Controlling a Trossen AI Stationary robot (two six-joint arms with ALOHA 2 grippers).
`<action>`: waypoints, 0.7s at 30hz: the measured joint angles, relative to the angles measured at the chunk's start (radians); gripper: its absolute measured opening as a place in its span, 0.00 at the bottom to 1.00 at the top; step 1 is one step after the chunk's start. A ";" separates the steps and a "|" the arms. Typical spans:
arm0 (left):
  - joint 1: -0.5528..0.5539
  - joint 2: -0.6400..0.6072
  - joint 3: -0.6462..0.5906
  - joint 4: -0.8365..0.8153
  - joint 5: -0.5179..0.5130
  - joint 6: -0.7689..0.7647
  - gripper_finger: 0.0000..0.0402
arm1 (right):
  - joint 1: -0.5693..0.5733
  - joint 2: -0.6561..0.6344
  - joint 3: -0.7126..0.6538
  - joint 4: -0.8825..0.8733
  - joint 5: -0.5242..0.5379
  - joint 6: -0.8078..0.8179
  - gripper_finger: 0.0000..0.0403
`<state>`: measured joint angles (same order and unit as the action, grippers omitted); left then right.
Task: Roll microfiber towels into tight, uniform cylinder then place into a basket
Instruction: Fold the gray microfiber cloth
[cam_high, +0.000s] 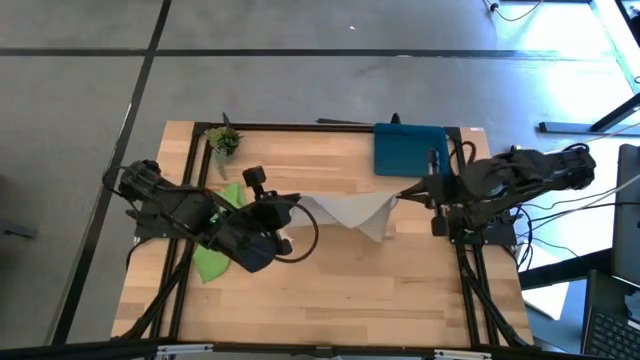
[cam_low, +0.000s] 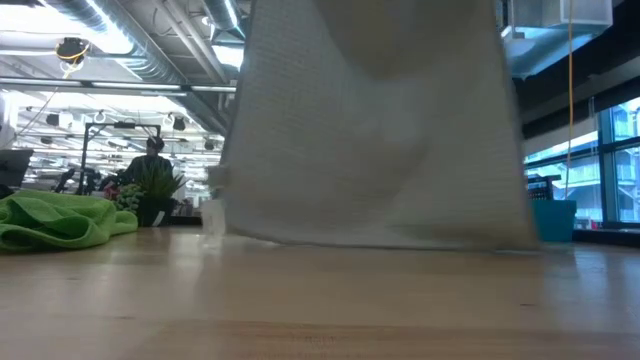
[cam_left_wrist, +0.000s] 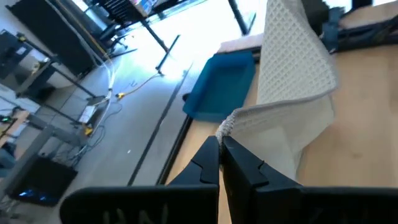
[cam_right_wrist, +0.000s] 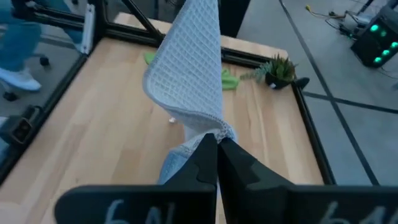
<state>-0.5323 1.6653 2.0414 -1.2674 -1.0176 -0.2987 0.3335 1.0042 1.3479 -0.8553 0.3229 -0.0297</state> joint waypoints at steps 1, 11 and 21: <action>-0.006 0.000 0.015 0.000 0.017 0.005 0.00 | 0.009 0.000 0.015 -0.009 0.000 0.004 0.00; -0.078 0.000 0.140 0.007 0.041 0.014 0.00 | 0.116 0.000 0.096 -0.078 -0.001 0.081 0.00; -0.003 0.000 0.116 -0.211 0.069 -0.176 0.00 | 0.119 0.005 0.044 -0.119 0.118 0.082 0.00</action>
<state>-0.5353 1.6653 2.1572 -1.4783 -0.9485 -0.4747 0.4522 1.0088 1.3916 -0.9740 0.4409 0.0519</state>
